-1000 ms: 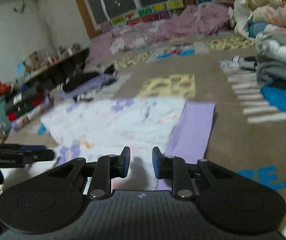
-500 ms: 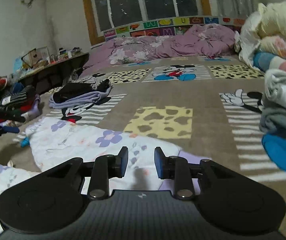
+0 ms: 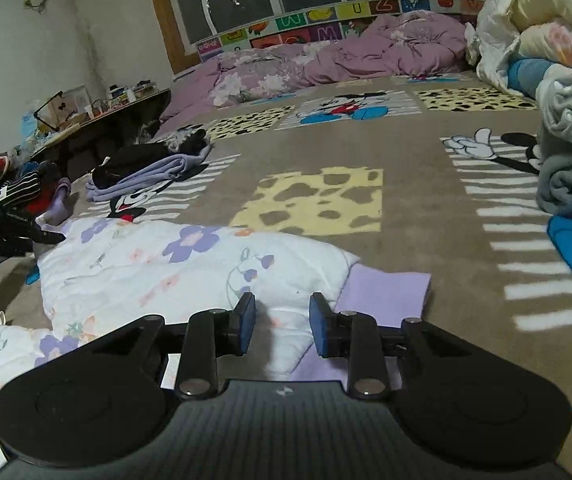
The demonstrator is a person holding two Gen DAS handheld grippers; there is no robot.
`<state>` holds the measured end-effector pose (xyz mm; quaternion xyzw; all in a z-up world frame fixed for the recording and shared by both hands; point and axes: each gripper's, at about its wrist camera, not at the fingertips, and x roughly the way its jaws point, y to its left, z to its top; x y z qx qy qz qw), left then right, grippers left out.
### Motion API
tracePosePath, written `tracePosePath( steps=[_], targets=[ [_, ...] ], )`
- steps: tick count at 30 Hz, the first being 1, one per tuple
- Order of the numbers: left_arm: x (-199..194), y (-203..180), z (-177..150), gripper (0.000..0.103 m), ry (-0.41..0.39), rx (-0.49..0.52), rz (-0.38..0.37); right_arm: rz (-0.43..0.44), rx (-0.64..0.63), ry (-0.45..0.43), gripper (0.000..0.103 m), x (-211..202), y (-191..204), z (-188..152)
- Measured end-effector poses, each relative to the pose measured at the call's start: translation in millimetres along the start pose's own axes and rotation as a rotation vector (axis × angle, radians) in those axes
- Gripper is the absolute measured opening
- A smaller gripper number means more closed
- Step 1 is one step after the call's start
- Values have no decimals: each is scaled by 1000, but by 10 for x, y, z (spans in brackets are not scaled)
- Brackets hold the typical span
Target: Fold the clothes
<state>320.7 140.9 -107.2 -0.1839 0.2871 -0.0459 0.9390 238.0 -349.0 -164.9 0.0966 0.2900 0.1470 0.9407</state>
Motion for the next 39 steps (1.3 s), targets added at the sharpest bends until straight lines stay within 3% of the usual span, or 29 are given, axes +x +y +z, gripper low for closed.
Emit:
tracePosePath(
  steps=[8, 12, 14, 17, 19, 23, 26, 30, 34, 37, 39],
  targets=[
    [170, 146, -142, 13, 81, 29, 104, -8, 15, 15, 26, 35, -45, -32],
    [229, 146, -98, 34, 125, 49, 152, -5, 19, 14, 26, 33, -52, -22],
    [129, 81, -56, 48, 93, 92, 210, -5, 19, 13, 26, 25, -50, -17],
    [-83, -23, -15, 45, 33, 159, 283, -10, 13, 8, 28, -14, -33, 0],
    [-195, -106, -19, 45, 10, 191, 268, -10, 12, 1, 30, -58, -22, 18],
    [-220, -364, -145, 45, 39, 269, 163, 6, -24, -31, 40, -194, 47, 60],
    [-47, -450, -292, 46, 97, 319, 176, 21, -67, -33, 39, -224, 120, 47],
    [127, -144, -354, 50, 145, 177, 184, -9, -83, 47, 39, -103, 114, -13],
    [93, 25, -280, 50, 148, 59, 137, 7, -48, 53, 39, -60, 45, -44],
    [-103, 88, -230, 48, 118, -29, 110, 11, -40, 42, 39, -86, 32, -64],
    [-311, 65, -244, 49, 98, -20, 131, 14, -27, 25, 39, -132, 15, -69]
  ],
)
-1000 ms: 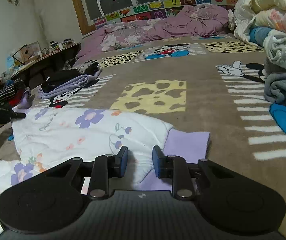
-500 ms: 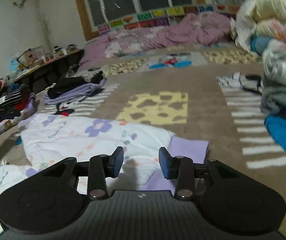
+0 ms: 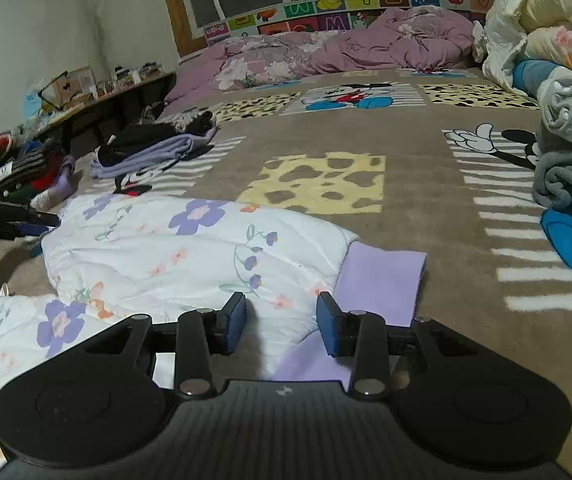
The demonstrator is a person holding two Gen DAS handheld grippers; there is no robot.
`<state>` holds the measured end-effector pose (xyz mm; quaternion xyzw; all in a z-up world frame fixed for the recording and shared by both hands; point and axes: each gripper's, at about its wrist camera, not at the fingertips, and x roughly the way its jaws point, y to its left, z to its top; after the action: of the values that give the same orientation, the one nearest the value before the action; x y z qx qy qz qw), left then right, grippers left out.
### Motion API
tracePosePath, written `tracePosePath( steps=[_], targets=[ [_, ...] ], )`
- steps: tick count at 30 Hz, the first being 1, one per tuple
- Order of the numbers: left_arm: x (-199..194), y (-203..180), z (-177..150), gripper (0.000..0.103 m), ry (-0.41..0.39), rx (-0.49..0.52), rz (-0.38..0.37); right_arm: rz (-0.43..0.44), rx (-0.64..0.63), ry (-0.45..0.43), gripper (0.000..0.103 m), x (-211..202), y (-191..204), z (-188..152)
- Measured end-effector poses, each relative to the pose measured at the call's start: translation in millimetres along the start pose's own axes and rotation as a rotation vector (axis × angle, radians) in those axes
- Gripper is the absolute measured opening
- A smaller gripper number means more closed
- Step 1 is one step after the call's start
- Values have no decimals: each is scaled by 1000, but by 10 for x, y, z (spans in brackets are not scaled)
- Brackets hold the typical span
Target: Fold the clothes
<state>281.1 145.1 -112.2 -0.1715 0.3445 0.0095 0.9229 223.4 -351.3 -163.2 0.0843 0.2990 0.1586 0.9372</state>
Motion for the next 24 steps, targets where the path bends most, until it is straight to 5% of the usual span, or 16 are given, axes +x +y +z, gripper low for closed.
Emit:
tracePosePath(
  steps=[9, 19, 24],
  targets=[
    [-903, 94, -385, 57, -46, 152, 68, -22, -35, -90, 40, -533, 72, -182],
    [-1757, 4, -1040, 69, -109, 462, 97, -36, -252, -213, 45, -1133, 462, -433],
    [-1889, -112, -1468, 72, -125, 719, 167, -55, -424, -210, 47, -1383, 632, -653]
  ],
)
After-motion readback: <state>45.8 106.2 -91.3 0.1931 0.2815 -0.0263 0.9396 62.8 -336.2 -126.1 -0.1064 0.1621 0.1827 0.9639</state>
